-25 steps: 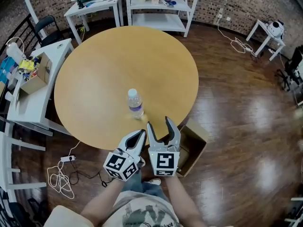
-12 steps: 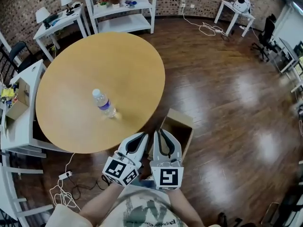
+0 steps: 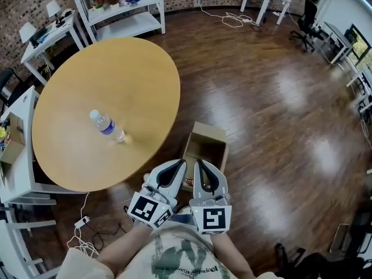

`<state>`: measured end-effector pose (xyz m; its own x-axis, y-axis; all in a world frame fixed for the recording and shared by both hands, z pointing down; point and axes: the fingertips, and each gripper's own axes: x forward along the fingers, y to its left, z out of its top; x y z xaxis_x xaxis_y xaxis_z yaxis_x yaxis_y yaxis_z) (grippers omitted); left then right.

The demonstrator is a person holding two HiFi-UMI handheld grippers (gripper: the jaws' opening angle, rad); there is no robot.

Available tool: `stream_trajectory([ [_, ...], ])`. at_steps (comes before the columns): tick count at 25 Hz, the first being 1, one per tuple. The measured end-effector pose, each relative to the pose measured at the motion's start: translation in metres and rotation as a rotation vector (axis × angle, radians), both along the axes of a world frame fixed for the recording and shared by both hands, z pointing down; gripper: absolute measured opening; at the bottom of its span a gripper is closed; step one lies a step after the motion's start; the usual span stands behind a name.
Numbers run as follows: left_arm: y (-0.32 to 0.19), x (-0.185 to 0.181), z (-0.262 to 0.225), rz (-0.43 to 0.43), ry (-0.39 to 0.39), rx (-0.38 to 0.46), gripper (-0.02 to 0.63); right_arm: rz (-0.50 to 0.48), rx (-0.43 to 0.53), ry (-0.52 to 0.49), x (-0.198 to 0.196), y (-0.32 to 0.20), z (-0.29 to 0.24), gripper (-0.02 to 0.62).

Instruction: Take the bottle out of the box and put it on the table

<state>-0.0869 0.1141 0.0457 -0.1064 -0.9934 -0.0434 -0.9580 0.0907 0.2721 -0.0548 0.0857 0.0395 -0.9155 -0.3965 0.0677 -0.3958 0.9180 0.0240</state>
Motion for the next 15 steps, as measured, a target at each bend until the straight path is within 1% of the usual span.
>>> stream_trajectory([
  [6,-0.009,0.005,0.001,0.029,0.002,-0.006,-0.003,-0.003,-0.005,-0.005,0.002,0.000,0.001,0.000],
  [15,-0.017,0.008,0.002,0.047,-0.005,-0.014,-0.003,0.009,-0.012,-0.002,0.005,-0.009,0.003,0.000],
])
